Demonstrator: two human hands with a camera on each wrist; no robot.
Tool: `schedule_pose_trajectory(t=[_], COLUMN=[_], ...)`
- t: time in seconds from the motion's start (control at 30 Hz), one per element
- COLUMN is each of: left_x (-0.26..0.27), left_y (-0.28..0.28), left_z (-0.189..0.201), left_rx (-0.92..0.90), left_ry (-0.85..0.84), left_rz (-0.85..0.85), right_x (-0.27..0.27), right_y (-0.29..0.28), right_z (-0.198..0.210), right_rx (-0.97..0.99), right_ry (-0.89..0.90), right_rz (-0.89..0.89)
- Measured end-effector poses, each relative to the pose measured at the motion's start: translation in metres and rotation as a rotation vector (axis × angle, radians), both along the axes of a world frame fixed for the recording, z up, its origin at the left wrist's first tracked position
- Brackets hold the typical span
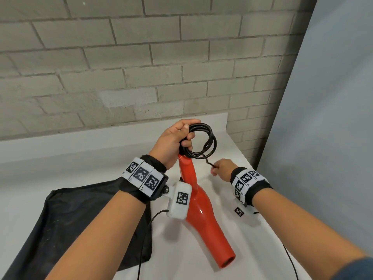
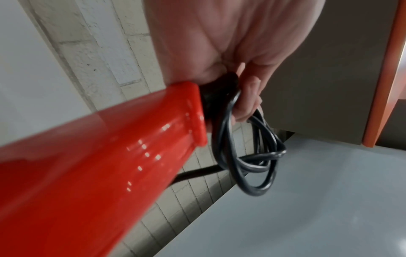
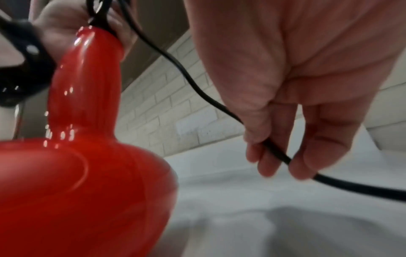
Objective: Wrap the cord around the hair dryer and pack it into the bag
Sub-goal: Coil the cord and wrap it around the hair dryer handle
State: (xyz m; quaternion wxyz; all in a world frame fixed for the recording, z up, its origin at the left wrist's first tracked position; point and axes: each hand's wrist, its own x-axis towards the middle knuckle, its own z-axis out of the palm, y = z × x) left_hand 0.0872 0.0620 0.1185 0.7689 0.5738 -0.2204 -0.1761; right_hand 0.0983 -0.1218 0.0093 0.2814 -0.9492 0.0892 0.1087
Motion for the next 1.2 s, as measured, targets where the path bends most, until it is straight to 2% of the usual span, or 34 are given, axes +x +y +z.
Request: schedule_pose_trajectory(t=[0.07,0.2,0.27,0.43,0.6,0.73,0.8,0.9,1.03,1.2], left_x=[0.002,0.003,0.002,0.003,0.001,-0.002,-0.003,-0.001,0.004,0.001], left_y=[0.0,-0.003,-0.006,-0.004,-0.003,-0.005,-0.007,-0.007,-0.003,-0.002], left_z=[-0.001,-0.002,-0.002,-0.001,0.003,0.005,0.005,0.005,0.002,0.004], left_rx=[0.003,0.012,0.015,0.031,0.056,0.136,0.184,0.207,0.212,0.149], left_ry=[-0.003,-0.032,-0.04,-0.047,-0.015,-0.09,-0.132,-0.14,-0.15,-0.082], left_rz=[0.017,0.032,0.043,0.076,0.058,0.068,0.102,0.136,0.167,0.091], right_x=[-0.005,-0.019,-0.021,-0.031,-0.026,-0.013,-0.01,-0.013,-0.021,-0.017], right_y=[0.005,0.024,0.031,0.029,0.024,0.017,0.018,0.021,0.022,0.012], right_z=[0.002,0.035,0.046,0.055,0.047,0.037,0.039,0.053,0.064,0.081], right_rx=[0.044,0.468,0.575,0.672,0.604,0.496,0.483,0.598,0.752,0.829], right_ry=[-0.033,-0.427,-0.49,-0.41,-0.407,-0.332,-0.352,-0.428,-0.329,-0.286], right_rz=[0.04,0.263,0.289,0.317,0.237,0.171,0.134,0.184,0.277,0.184])
